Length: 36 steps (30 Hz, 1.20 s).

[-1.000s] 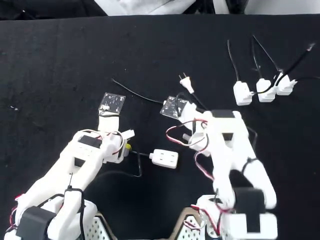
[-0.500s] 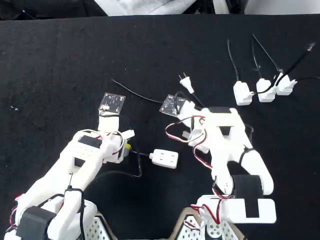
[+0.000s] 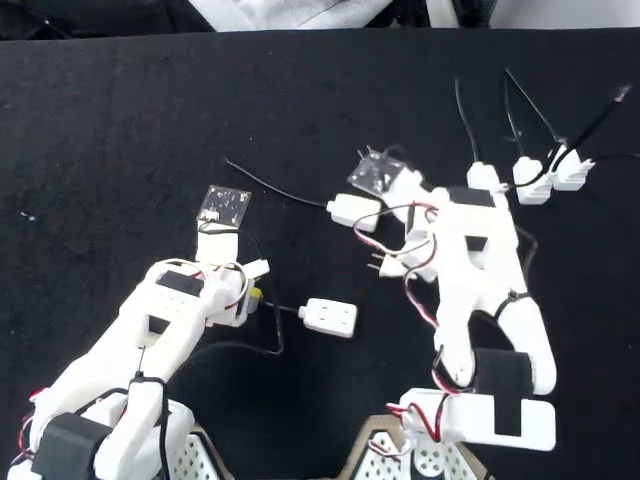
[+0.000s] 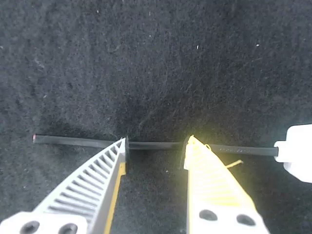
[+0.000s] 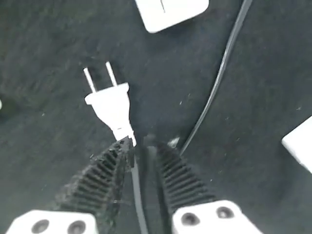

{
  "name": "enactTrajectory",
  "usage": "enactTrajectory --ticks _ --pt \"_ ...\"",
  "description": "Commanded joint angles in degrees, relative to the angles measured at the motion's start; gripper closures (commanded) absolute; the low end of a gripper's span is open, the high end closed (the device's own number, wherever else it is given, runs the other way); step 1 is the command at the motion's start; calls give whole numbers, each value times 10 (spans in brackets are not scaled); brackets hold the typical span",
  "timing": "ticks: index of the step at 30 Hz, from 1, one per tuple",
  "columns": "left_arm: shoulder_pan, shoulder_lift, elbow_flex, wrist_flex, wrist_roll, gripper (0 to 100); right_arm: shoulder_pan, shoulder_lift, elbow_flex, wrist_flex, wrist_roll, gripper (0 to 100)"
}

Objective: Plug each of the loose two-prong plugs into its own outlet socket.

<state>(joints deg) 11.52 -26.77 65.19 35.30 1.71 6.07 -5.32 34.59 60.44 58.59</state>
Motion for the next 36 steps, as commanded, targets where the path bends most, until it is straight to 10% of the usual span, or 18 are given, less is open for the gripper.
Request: enactTrajectory --ticks 1,36 --pt "0 -11 5 -9 7 802 11 -10 -18 29 -5 988" --pt "0 -11 5 -9 7 802 16 -25 141 -159 -4 988"
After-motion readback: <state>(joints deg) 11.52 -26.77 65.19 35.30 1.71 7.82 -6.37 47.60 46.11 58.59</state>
